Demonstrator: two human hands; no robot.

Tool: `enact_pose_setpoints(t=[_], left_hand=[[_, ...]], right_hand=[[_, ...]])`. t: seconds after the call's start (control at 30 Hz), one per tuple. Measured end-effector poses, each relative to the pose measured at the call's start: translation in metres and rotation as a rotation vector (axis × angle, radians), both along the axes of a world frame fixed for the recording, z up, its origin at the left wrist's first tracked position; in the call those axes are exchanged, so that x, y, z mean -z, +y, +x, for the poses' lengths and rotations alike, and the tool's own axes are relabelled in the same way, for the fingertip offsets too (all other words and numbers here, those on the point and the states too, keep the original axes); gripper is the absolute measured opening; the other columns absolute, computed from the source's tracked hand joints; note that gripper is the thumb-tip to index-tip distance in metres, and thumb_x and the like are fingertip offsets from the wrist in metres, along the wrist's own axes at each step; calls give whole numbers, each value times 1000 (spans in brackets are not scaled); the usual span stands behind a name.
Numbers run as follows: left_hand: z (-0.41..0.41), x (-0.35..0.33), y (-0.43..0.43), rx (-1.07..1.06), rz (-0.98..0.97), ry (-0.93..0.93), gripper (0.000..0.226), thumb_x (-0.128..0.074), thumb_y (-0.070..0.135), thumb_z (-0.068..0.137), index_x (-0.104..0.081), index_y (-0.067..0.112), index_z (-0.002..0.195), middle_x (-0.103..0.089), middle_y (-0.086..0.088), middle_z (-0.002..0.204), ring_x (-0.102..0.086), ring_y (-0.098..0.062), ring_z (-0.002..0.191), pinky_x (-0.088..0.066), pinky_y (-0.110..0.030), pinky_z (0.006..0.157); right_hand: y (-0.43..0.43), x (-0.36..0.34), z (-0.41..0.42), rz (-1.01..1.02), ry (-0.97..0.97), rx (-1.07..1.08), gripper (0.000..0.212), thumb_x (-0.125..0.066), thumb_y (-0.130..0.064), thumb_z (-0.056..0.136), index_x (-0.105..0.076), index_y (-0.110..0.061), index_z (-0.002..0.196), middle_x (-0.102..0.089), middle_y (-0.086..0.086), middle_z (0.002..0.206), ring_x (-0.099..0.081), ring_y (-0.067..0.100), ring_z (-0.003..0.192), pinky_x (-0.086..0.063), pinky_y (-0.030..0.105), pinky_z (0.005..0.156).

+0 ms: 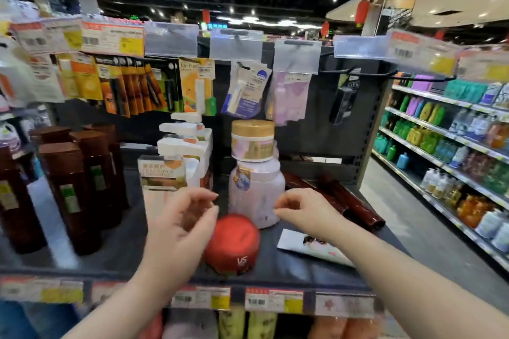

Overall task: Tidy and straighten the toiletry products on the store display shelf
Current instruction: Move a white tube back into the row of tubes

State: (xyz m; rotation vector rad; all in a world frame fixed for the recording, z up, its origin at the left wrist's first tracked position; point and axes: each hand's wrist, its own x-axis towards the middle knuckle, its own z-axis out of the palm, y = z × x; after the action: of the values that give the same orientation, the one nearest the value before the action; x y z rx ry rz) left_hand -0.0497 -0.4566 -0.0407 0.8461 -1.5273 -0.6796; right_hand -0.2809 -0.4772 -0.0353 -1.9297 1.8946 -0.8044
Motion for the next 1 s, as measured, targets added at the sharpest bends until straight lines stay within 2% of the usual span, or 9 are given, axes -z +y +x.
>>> enact_pose_setpoints(t=[0.07, 0.17, 0.27, 0.37, 0.5, 0.67, 0.77, 0.93, 1.0], left_hand=[[-30, -1, 5, 105, 98, -65, 23, -65, 2, 81, -64, 25, 83, -65, -3, 83, -61, -15, 78, -48, -19, 70], [-63, 2, 6, 119, 154, -207, 14, -66, 7, 80, -64, 20, 81, -65, -2, 83, -59, -10, 76, -43, -8, 66], [-80, 8, 1, 77, 202, -266, 9, -68, 12, 80, -64, 21, 81, -65, 1, 82, -58, -8, 73, -41, -7, 64], [-93, 12, -3, 65, 304, -222, 12, -67, 10, 80, -64, 20, 76, -62, -2, 76, -54, -12, 68, -42, -20, 65], [-115, 18, 1, 75, 348, -265, 13, -67, 9, 81, -64, 20, 73, -61, 0, 69, -51, -7, 62, -40, -13, 57], [-135, 25, 5, 32, 351, -304, 9, -68, 9, 80, -65, 17, 77, -62, 3, 70, -53, -2, 61, -40, -7, 54], [-139, 26, 7, -4, 378, -287, 8, -67, 11, 80, -65, 18, 84, -65, 1, 82, -56, -7, 70, -42, -8, 57], [-146, 21, 17, -35, 480, -179, 13, -64, 22, 85, -62, 23, 98, -66, 2, 93, -62, -8, 82, -47, -9, 53], [-149, 19, 25, 16, 560, -119, 10, -59, 29, 87, -64, 24, 94, -70, 1, 90, -65, -8, 78, -52, -16, 59]], right_hand=[[9, 2, -32, 104, 137, 13, 3, -68, -28, 79, -67, -27, 81, -67, -9, 86, -61, 9, 83, -46, 23, 74], [20, 13, -69, 261, 317, 16, 26, -69, -39, 78, -66, -24, 99, -65, -7, 99, -57, 10, 89, -44, 22, 77], [26, 25, -94, 360, 277, 16, 48, -70, -46, 75, -59, -22, 115, -60, -6, 111, -56, 10, 99, -44, 21, 83], [28, 37, -107, 417, 284, -10, 59, -69, -50, 73, -54, -21, 123, -57, -4, 121, -55, 13, 106, -43, 21, 84], [23, 51, -108, 423, 300, -41, 63, -71, -52, 68, -55, -23, 121, -58, -3, 121, -55, 17, 107, -45, 28, 89], [20, 59, -106, 383, 272, -92, 56, -74, -46, 65, -57, -25, 114, -60, -3, 115, -57, 17, 101, -45, 26, 82], [23, 60, -105, 294, 60, -62, 46, -76, -39, 62, -56, -29, 103, -61, -8, 102, -58, 11, 91, -47, 24, 75], [33, 36, -98, 272, -698, -156, 39, -74, -13, 74, -52, -15, 107, -65, 1, 95, -63, 9, 79, -46, 16, 59], [38, 24, -93, 254, -848, -271, 39, -72, -5, 74, -54, -12, 108, -71, 4, 94, -67, 12, 82, -50, 18, 61]])
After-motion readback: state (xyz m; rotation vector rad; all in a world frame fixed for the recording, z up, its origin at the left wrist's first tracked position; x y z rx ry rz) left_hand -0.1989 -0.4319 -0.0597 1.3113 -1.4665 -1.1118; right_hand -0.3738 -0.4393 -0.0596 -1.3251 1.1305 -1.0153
